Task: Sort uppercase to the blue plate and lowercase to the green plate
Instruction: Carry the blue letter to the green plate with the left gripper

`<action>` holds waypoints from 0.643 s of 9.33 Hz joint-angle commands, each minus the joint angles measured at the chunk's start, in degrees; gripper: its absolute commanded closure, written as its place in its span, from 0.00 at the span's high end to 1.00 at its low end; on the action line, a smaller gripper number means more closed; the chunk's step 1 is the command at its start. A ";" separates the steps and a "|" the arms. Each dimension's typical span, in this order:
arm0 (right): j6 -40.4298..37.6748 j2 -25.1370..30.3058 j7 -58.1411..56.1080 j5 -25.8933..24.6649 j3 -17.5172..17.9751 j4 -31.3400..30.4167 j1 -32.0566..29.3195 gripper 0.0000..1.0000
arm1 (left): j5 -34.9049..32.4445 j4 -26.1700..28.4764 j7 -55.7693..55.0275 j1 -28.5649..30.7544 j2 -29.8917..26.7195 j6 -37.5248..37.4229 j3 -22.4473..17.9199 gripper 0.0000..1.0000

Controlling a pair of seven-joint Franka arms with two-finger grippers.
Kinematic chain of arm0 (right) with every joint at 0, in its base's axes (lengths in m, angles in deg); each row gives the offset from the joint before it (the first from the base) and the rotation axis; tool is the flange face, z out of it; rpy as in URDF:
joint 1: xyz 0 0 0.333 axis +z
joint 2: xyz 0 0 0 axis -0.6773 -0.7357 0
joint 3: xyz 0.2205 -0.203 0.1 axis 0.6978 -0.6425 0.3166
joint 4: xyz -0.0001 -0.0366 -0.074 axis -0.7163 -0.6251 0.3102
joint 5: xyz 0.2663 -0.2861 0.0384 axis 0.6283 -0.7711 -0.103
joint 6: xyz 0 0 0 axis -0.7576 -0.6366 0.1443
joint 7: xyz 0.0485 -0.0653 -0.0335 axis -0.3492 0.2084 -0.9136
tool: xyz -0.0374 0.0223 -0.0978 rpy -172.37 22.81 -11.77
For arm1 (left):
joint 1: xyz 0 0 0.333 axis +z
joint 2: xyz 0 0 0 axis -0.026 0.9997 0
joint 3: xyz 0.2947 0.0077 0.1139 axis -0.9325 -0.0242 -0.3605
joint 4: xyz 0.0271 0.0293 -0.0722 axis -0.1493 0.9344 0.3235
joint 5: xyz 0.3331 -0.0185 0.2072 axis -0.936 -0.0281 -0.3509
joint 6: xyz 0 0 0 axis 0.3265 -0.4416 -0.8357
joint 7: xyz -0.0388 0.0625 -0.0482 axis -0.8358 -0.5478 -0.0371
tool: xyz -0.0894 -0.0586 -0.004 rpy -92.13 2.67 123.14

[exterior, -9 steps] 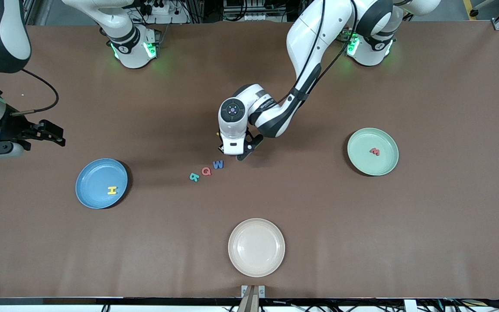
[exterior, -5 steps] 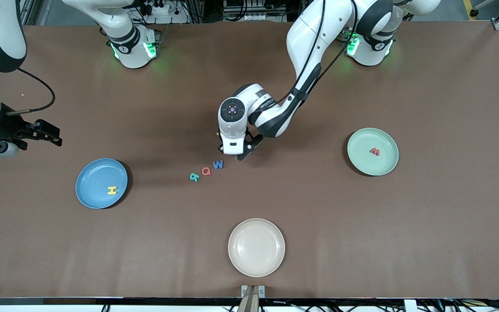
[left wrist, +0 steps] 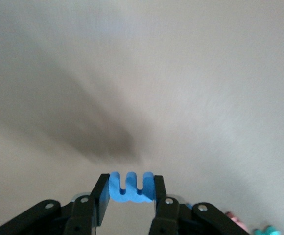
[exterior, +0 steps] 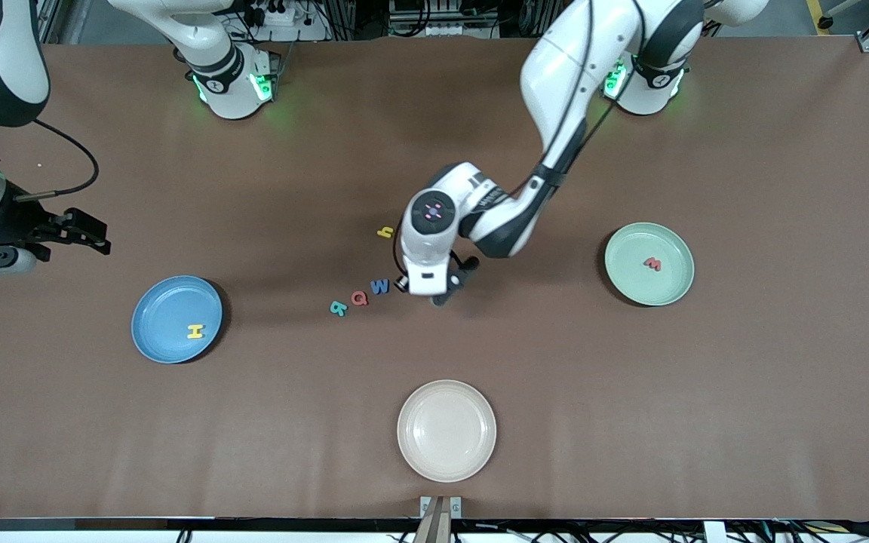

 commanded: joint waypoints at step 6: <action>3.60 -5.44 9.23 -0.16 0.60 -0.66 8.74 1.00 | 7.31 2.91 28.80 15.70 -15.05 -28.99 -0.31 0.15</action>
